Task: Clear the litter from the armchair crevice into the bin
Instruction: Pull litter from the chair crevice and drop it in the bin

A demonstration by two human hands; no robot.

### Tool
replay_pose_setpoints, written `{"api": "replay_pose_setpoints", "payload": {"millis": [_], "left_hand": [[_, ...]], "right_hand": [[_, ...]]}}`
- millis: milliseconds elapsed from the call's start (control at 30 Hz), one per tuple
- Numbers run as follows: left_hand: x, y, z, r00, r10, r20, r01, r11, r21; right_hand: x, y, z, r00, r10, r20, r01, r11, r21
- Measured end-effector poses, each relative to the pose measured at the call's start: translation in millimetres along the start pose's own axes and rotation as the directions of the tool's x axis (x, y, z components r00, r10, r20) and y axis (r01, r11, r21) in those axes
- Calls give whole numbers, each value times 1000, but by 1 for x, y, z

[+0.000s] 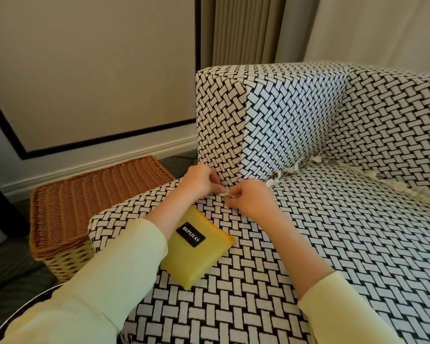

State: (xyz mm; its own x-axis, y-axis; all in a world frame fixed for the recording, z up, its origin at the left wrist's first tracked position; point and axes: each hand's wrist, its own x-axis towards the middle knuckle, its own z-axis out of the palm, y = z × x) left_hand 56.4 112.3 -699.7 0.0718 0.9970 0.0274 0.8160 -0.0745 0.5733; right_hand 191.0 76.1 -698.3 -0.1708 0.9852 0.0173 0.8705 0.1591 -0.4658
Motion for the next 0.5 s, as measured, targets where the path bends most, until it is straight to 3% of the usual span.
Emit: {"api": "replay_pose_setpoints", "payload": {"millis": [133,300,367,433,500], "left_hand": [[0,5,2,998,-54,15,54,998,29],[-7,2,-9,997,-66,43,68,997,-43],[-10,0,-14,988,-118,99,137,964,-226],[-13,2,-21,972,-146,182,213,875,-435],[-17,7,-27,969,-123,214,223,811,-541]], "right_hand": [[0,-2,1,1000,-19,23,20,997,-77],[-5,-3,-3,987,2,161,-32,983,183],[-5,0,-9,981,41,187,-110,920,376],[-5,4,-17,962,91,258,-239,736,633],[-5,6,-23,934,80,348,-352,364,862]]}}
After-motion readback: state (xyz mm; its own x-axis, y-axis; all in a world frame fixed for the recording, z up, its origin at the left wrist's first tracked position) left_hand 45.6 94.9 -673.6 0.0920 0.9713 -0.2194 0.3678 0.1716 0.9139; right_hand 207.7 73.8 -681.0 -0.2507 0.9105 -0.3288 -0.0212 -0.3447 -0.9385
